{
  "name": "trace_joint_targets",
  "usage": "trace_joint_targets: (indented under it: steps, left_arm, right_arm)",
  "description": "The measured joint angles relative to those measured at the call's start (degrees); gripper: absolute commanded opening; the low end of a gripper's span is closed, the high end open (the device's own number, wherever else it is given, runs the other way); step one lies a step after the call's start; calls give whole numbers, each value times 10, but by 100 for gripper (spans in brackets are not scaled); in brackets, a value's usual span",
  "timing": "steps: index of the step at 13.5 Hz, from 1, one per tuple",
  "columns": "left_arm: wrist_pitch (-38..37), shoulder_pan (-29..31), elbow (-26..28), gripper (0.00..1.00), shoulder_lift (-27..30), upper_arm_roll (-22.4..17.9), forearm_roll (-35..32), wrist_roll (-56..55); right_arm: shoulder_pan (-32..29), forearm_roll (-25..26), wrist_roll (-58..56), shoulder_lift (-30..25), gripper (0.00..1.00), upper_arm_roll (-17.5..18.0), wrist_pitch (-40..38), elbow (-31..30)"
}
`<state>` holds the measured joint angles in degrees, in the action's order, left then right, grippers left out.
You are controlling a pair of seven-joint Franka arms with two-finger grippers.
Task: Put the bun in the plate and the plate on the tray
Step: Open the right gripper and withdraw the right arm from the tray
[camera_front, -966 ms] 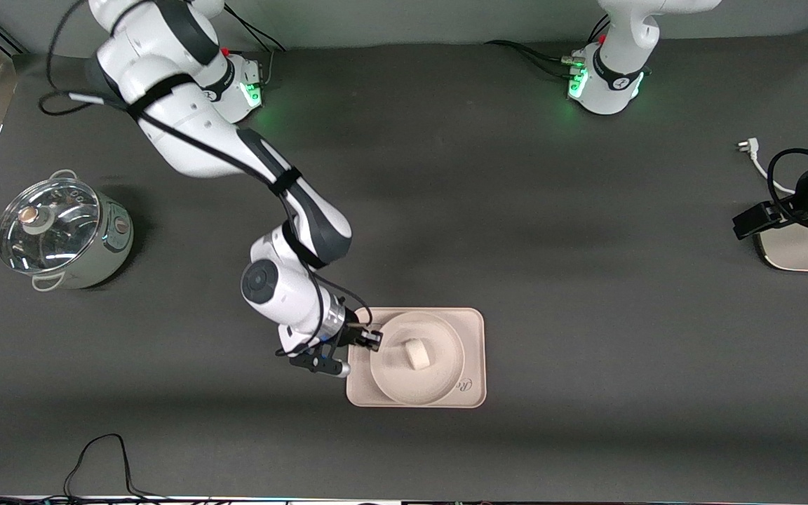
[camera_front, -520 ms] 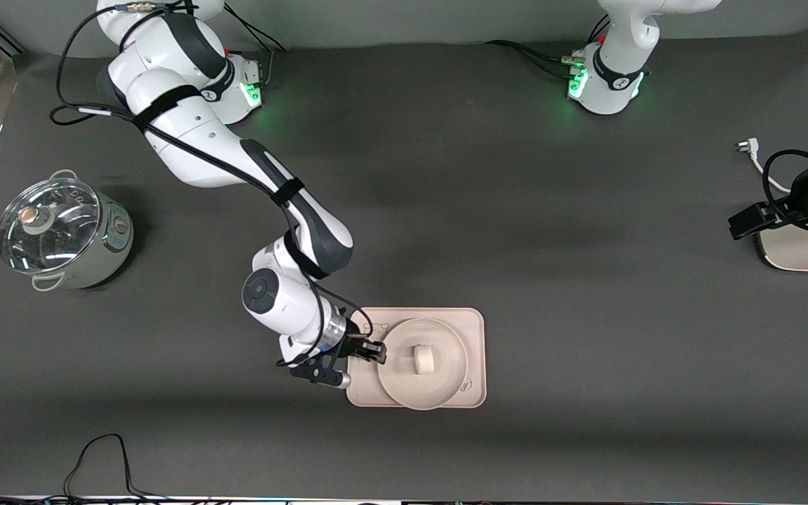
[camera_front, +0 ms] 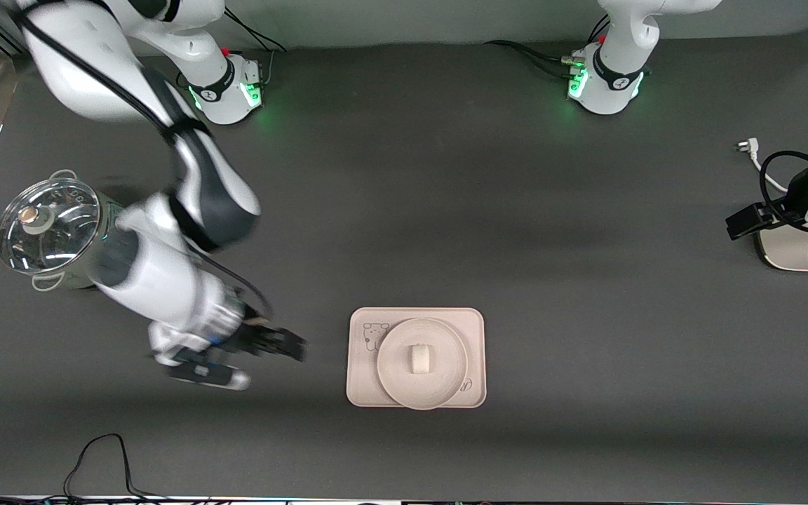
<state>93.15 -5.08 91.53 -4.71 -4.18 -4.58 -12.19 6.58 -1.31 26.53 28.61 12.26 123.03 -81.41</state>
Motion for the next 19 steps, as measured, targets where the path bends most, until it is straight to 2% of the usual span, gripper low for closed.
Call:
trace_joint_targets:
  steps: [3, 6, 8, 10, 12, 14, 16, 19]
  left_arm:
    - [0, 0, 0, 100, 1, -1, 0, 0]
    - [-1, 0, 0, 100, 2, -2, 0, 0]
    - [-1, 0, -1, 100, 3, -3, 0, 0]
    - [-1, 1, -1, 100, 3, -2, 0, 0]
    - [-1, 15, -3, 100, 3, 7, 0, 0]
    - [-1, 41, -6, 100, 3, 28, 1, 0]
    - [-1, 48, -12, 100, 3, 37, 14, 0]
    - [-10, 46, -20, 100, 11, 48, 33, 0]
  right_arm:
    - [-5, 0, -44, -159, 100, -64, -100, -107]
    - [-5, 0, -96, -301, 100, -124, -198, -184]
    - [-6, 0, -125, -382, 100, -144, -213, -239]
    - [-9, 0, -142, -436, 100, -154, -216, -284]
    - [-15, 0, -147, -449, 100, -152, -216, -297]
    - [-30, 0, -151, -440, 100, -129, -226, -282]
    - [-40, 0, -151, -407, 100, -108, -241, -238]
    - [-45, 0, -153, -346, 100, -95, -243, -185]
